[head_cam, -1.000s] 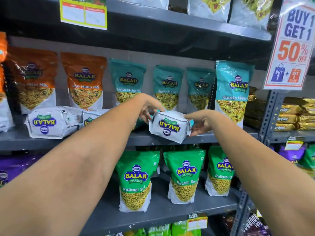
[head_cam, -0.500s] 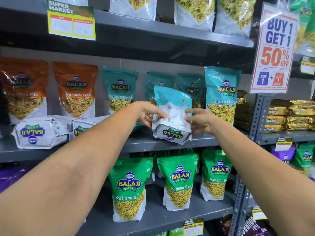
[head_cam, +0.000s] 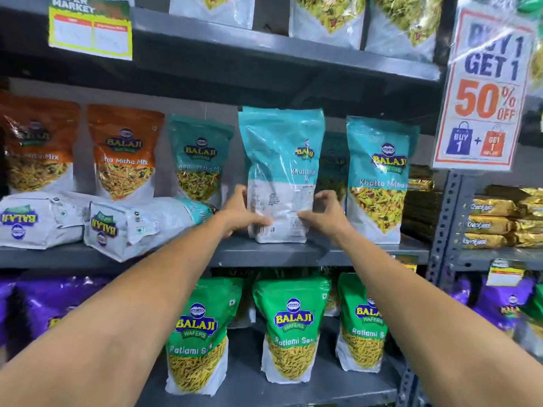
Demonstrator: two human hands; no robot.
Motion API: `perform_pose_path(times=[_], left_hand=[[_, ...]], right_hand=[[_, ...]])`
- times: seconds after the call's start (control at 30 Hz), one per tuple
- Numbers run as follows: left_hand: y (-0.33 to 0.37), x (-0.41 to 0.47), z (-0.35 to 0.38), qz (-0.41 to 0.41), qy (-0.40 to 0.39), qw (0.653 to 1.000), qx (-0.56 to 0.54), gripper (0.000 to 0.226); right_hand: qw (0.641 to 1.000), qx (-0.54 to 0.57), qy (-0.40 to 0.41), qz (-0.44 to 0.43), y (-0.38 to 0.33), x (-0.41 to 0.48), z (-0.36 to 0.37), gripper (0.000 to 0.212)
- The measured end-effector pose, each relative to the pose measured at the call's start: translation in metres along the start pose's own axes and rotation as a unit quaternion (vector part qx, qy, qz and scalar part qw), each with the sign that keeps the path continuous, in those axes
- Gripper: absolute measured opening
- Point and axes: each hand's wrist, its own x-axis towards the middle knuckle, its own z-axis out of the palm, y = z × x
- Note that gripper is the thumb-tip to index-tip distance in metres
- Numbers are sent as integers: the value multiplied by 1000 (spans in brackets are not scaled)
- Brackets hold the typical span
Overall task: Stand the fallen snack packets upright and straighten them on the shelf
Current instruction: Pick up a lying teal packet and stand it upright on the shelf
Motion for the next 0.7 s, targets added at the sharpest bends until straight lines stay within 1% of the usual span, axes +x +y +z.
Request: perform_pose_path(times=[0.03, 0.1, 0.13, 0.17, 0.2, 0.23, 0.27, 0.3, 0.33, 0.37, 0.4, 0.43, 0.47, 0.53, 0.57, 0.6, 0.63, 0.7], left_hand=[[2, 1, -1, 12, 15, 999, 31, 93], [6, 2, -4, 55, 101, 988, 102, 85], [6, 1, -5, 87, 153, 977, 123, 82], [5, 2, -5, 107, 178, 971, 121, 76], [3, 1, -4, 115, 168, 973, 106, 64], [0, 2, -2, 102, 126, 983, 86, 50], [-2, 2, 0, 81, 75, 992, 61, 37], [-3, 2, 3, 55, 36, 997, 24, 27], [0, 0, 5, 31, 9, 999, -20, 20], [3, -3, 8, 4, -16, 998, -55, 19], [6, -4, 10, -16, -47, 997, -67, 26], [8, -6, 13, -31, -78, 995, -63, 39], [10, -7, 15, -30, -101, 993, -55, 53], [10, -6, 20, -11, -95, 995, -16, 77], [11, -6, 22, -8, -84, 996, 6, 84], [11, -3, 23, -6, -76, 997, 11, 86], [12, -3, 23, -9, -75, 997, 8, 85], [13, 1, 21, -19, -87, 996, -18, 83]], right_hand=[[1000, 12, -4, 15, 0, 2, -2, 63], [997, 60, -18, 53, 1, 4, -4, 83], [992, 93, -29, 77, 3, 4, -5, 85], [985, 129, -44, 102, 4, 4, -5, 77], [978, 159, -62, 119, 2, 3, -6, 62], [972, 181, -72, 132, 0, 2, -5, 46], [968, 198, -71, 137, -3, 1, -4, 39], [968, 205, -52, 135, -3, 3, -2, 39], [969, 210, -30, 125, -2, 4, 0, 37], [972, 210, -10, 109, -2, 5, 3, 30], [976, 199, 6, 92, -1, 6, 5, 20], [979, 186, 16, 80, 2, 7, 6, 8], [981, 177, 23, 79, 4, 7, 6, 11], [974, 200, 7, 102, 8, 7, 0, 41], [970, 210, -12, 118, 8, 7, -3, 53], [967, 215, -38, 135, 5, 5, -5, 63], [963, 217, -59, 150, 3, 4, -6, 69], [957, 226, -76, 165, 0, 5, -8, 70]])
